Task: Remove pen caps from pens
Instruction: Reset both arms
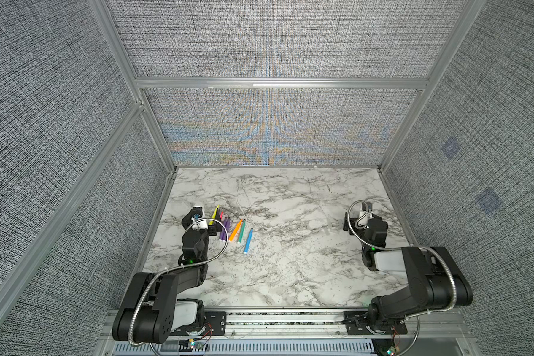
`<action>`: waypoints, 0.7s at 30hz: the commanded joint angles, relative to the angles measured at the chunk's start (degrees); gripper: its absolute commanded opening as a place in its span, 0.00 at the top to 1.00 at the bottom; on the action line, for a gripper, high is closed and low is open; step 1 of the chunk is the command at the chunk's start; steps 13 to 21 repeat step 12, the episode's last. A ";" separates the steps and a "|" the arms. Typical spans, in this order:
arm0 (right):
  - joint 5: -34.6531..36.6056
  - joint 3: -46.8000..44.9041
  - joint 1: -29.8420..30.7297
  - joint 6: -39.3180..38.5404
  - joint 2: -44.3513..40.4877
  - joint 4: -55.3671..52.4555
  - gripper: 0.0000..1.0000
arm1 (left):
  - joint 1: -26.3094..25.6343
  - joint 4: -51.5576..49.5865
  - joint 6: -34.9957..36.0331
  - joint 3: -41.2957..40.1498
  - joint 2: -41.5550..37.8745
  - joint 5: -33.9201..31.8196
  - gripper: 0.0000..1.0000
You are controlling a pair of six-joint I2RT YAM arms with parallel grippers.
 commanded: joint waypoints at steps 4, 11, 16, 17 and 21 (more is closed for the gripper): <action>0.18 0.30 0.03 0.46 0.05 0.87 0.01 | 0.25 1.03 -0.33 0.82 0.10 0.51 0.03; 0.18 0.31 0.04 0.46 0.02 0.85 0.01 | 1.56 -0.71 -1.25 1.43 -0.22 2.73 0.03; 0.15 0.30 0.08 0.46 -0.03 0.78 0.01 | 1.61 -0.60 -1.24 1.39 -0.23 2.71 0.03; 0.15 0.30 0.08 0.46 -0.03 0.78 0.01 | 1.61 -0.60 -1.24 1.39 -0.23 2.71 0.03; 0.15 0.30 0.08 0.46 -0.03 0.78 0.01 | 1.61 -0.60 -1.24 1.39 -0.23 2.71 0.03</action>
